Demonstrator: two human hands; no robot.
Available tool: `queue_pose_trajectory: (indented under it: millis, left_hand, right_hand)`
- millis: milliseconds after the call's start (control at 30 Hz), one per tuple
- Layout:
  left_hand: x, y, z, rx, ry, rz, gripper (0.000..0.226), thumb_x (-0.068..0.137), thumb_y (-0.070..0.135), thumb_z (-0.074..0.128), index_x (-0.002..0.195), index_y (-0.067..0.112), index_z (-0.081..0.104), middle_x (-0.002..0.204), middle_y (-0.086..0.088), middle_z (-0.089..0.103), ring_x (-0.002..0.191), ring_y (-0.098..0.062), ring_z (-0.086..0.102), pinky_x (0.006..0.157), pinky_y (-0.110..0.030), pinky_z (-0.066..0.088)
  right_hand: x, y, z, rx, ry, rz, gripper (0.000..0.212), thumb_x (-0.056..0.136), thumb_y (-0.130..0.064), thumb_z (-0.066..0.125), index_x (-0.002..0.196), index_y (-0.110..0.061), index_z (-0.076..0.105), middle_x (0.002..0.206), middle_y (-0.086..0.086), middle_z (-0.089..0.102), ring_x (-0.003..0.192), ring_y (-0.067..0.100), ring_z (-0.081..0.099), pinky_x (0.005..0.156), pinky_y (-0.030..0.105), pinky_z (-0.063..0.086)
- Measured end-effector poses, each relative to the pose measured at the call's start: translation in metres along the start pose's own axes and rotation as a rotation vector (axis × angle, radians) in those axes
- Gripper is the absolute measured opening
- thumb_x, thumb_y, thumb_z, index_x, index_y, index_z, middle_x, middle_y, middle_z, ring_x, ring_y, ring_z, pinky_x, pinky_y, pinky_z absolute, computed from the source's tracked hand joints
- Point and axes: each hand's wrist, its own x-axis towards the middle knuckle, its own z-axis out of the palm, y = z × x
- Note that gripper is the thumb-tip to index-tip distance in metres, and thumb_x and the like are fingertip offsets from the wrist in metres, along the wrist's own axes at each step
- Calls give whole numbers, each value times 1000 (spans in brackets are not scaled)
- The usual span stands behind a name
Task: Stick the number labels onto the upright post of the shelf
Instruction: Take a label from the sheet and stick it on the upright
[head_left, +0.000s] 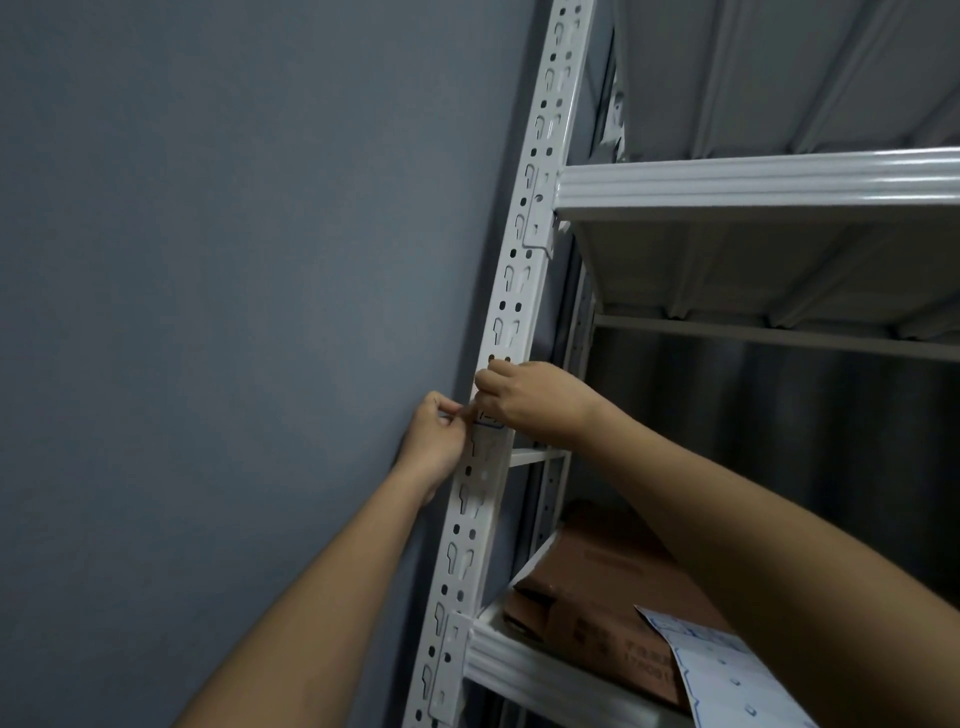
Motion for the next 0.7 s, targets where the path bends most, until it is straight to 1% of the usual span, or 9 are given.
queue_pose_trajectory:
  millis: [100, 200, 300, 367, 400, 467, 533, 633, 700]
  left_hand:
    - [-1, 1, 0, -18, 0, -17, 21, 94, 30, 56, 78, 22, 44, 68, 0, 51, 61, -11, 45, 55, -28, 37]
    - [-2, 2, 1, -33, 16, -26, 21, 92, 31, 57, 78, 23, 44, 74, -4, 56, 65, -15, 49, 62, -31, 41]
    - [-5, 4, 1, -31, 28, -48, 20, 92, 31, 57, 78, 24, 44, 87, -13, 64, 76, -23, 57, 69, -36, 45]
    - [-6, 6, 2, -22, 42, -60, 20, 93, 30, 56, 79, 23, 44, 93, -13, 65, 80, -25, 60, 72, -38, 48]
    - [-6, 6, 2, -18, 49, -65, 20, 93, 30, 56, 79, 22, 45, 93, -12, 65, 82, -25, 62, 74, -40, 50]
    - [-9, 10, 2, -16, 57, -72, 20, 92, 28, 57, 78, 21, 46, 88, -7, 65, 80, -24, 63, 79, -45, 52]
    - [-13, 14, 0, 21, 99, -41, 20, 91, 28, 59, 76, 20, 48, 80, -2, 65, 75, -21, 64, 80, -47, 55]
    - [-21, 21, -8, 240, 227, 115, 18, 89, 30, 60, 74, 21, 55, 79, 7, 66, 77, -17, 63, 77, -36, 53]
    - [-27, 24, -12, 338, 205, 235, 13, 92, 26, 56, 82, 22, 63, 87, 5, 68, 81, -16, 62, 76, -31, 50]
  right_hand:
    - [-8, 3, 3, 41, 17, 7, 34, 99, -8, 40, 130, -4, 51, 128, 12, 47, 117, 25, 43, 86, 34, 48]
    - [-21, 6, 12, 110, 109, 67, 31, 94, -8, 50, 124, -6, 59, 126, 10, 52, 116, 25, 47, 84, 34, 50]
    - [-38, 0, 26, 351, 414, 348, 17, 86, -11, 67, 103, -10, 70, 111, 7, 61, 104, 24, 56, 70, 39, 56]
    - [-45, -11, 32, 570, 588, 529, 12, 88, -13, 67, 98, -11, 72, 104, 4, 63, 97, 21, 58, 71, 38, 54]
    - [-45, -17, 33, 680, 632, 600, 12, 89, -14, 66, 99, -11, 72, 102, 3, 63, 95, 18, 58, 74, 34, 53]
    - [-43, -29, 35, 927, 656, 769, 14, 91, -15, 65, 101, -12, 73, 100, -1, 63, 91, 10, 58, 78, 25, 50]
    - [-37, -38, 36, 1197, 684, 948, 17, 92, -16, 62, 108, -15, 70, 104, -3, 64, 94, 6, 59, 84, 20, 50]
    - [-23, -53, 38, 1661, 701, 1095, 41, 94, -15, 61, 133, -21, 50, 120, -4, 57, 112, 10, 55, 96, 27, 48]
    - [-11, -64, 38, 1949, 711, 1079, 58, 94, -8, 59, 145, -20, 33, 123, 3, 58, 111, 14, 58, 97, 32, 49]
